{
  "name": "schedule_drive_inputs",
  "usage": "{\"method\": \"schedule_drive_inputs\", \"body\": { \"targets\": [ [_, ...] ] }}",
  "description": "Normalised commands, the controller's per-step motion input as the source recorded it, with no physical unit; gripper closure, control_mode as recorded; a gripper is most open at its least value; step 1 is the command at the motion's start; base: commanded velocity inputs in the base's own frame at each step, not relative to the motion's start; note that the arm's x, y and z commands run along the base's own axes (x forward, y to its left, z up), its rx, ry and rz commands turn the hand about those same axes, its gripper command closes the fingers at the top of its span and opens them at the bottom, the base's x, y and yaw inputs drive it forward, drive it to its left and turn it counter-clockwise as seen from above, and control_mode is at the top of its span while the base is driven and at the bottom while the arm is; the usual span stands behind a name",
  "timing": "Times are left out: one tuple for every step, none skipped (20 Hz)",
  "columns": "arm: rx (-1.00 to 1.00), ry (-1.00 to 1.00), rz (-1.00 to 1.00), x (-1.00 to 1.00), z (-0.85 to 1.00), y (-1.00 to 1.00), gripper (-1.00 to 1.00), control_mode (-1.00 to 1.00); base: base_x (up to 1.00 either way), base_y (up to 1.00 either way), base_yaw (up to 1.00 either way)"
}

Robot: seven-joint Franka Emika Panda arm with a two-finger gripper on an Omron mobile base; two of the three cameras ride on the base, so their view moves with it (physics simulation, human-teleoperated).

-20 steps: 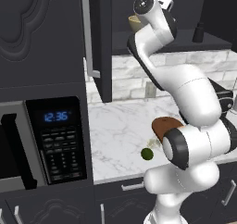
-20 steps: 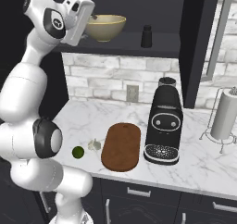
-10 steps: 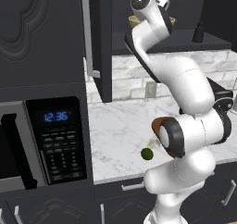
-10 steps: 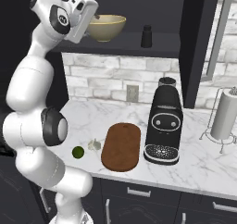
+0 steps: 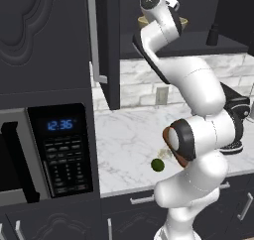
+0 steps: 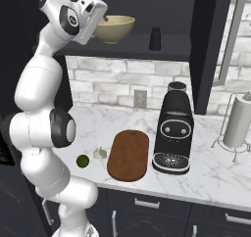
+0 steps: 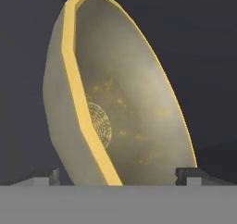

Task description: Open the cabinet. Place the bowl and condiment on the counter. Then place the lime and garlic on the cutting board.

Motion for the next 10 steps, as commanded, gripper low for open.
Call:
{"method": "schedule_drive_inputs", "body": {
  "targets": [
    [0.01, 0.00, 0.00, 0.47, -0.10, 0.00, -1.00, -1.00, 0.00, 0.00, 0.00],
    [0.02, 0.00, 0.00, 0.41, -0.10, 0.00, -1.00, -1.00, 0.00, 0.00, 0.00],
    [0.00, 0.00, 0.00, 0.28, -0.07, 0.00, -1.00, -1.00, 0.00, 0.00, 0.00],
    [0.01, 0.00, 0.00, 0.15, -0.06, 0.00, 1.00, -1.00, 0.00, 0.00, 0.00],
    [0.00, 0.00, 0.00, 0.00, -0.01, 0.00, 1.00, -1.00, 0.00, 0.00, 0.00],
    [0.00, -0.01, 0.00, 0.00, 0.00, 0.00, 1.00, -1.00, 0.00, 0.00, 0.00],
    [0.01, 0.00, 0.00, -0.08, -0.06, 0.00, 1.00, -1.00, 0.00, 0.00, 0.00],
    [0.02, 0.00, 0.00, -0.21, -0.12, 0.00, 1.00, -1.00, 0.00, 0.00, 0.00],
    [0.02, 0.00, 0.00, -0.21, -0.26, 0.00, 1.00, -1.00, 0.00, 0.00, 0.00],
    [0.02, 0.00, 0.02, -0.29, -0.26, 0.00, 1.00, -1.00, 0.00, 0.00, 0.00]
  ]
}}
